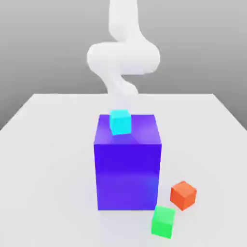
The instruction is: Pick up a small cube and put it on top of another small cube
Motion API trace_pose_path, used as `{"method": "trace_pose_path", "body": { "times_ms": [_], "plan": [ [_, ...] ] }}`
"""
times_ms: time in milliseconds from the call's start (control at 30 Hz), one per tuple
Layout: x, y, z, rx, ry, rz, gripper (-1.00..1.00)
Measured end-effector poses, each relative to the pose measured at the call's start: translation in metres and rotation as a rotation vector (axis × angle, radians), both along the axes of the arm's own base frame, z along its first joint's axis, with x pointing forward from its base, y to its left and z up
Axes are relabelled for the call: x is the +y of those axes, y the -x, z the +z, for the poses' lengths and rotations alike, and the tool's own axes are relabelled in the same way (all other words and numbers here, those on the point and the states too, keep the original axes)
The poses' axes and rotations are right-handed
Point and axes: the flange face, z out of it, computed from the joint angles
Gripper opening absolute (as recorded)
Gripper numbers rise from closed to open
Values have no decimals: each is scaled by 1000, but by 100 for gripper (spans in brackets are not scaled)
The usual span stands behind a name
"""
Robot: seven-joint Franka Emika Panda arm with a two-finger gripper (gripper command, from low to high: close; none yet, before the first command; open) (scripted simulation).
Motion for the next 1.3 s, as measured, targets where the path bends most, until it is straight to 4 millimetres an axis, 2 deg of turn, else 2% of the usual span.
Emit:
{"method": "trace_pose_path", "body": {
  "times_ms": [133,267,400,533,667,800,1000,1067,1200,1233,1300],
  "plan": [
    [-34,-48,-43,88,-77,-156,0],
    [-72,-86,-92,169,-150,-312,0],
    [-114,-115,-147,245,-221,-472,0],
    [-159,-135,-207,318,-291,-637,0],
    [-212,-139,-272,384,-362,-822,0],
    [-249,-140,-340,452,-425,-981,0],
    [-304,-116,-448,547,-517,-1239,0],
    [-319,-105,-484,575,-543,-1318,0],
    [-325,-100,-549,586,-553,-1352,0],
    [-325,-99,-557,587,-553,-1354,-100],
    [-325,-99,-557,587,-553,-1353,-100]
  ]
}}
